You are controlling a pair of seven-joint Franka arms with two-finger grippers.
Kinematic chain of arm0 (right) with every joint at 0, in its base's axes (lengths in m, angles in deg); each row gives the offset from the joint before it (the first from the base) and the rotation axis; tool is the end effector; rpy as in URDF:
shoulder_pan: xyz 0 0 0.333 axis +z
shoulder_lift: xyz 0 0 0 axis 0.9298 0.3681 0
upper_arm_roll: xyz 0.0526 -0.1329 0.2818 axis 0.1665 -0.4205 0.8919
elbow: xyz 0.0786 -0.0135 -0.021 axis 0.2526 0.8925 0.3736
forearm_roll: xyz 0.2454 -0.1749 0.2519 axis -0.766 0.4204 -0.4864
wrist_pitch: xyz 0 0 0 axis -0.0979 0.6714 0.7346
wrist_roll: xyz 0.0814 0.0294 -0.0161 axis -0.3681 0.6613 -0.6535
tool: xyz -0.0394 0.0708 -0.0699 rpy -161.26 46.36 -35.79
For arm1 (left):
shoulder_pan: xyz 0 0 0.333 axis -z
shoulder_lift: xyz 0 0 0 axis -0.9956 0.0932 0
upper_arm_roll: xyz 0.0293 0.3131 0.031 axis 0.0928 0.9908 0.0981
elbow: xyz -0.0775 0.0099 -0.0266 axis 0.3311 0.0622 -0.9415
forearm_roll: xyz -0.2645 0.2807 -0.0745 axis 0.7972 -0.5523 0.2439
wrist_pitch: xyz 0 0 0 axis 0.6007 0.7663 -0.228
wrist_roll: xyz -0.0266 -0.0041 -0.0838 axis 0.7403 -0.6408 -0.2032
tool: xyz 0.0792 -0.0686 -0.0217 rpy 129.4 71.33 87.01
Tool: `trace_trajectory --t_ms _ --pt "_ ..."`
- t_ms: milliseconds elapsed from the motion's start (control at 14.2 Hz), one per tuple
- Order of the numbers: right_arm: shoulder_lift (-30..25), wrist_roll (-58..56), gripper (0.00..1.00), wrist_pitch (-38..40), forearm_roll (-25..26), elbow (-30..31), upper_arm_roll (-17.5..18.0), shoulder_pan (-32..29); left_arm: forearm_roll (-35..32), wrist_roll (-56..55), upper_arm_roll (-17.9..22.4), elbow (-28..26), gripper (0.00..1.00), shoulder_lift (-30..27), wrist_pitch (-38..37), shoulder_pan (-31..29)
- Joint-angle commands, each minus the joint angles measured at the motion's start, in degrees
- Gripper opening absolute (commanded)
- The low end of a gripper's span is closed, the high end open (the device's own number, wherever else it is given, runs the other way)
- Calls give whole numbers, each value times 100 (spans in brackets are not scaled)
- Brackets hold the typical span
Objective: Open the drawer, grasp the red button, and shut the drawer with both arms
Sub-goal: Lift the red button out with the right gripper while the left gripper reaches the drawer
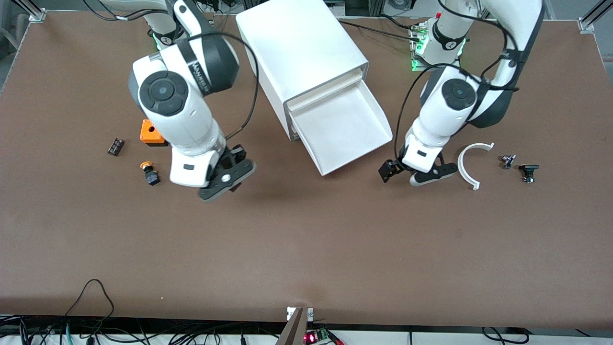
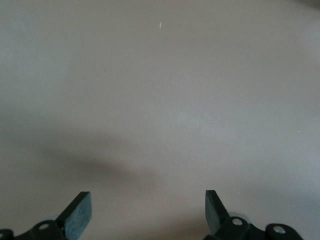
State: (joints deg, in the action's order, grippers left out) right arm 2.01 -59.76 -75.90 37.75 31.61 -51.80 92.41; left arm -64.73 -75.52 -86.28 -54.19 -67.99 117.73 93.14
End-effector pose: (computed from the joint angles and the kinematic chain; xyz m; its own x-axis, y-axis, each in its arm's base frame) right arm 0.6347 0.3152 0.4604 0.8694 0.4934 0.0272 0.4909 -0.8687 0.0669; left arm 0.5592 -0.2395 0.3227 0.9124 0.3980 0.0956 0.3786 -0.9094 0.1720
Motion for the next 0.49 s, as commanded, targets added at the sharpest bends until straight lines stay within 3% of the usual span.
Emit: trace_trajectory --t_ms 0,281,422 --pt "-384 1432 17 -122 285 917 -4 -212 -80 -897 15 16 100 259 65 231" --pt "-533 2138 18 -375 286 1786 -4 -572 -79 -2173 -81 -186 100 286 56 653" --pt "-901 2130 19 -1241 294 2794 -4 -931 -79 -2272 -327 -318 100 286 30 654"
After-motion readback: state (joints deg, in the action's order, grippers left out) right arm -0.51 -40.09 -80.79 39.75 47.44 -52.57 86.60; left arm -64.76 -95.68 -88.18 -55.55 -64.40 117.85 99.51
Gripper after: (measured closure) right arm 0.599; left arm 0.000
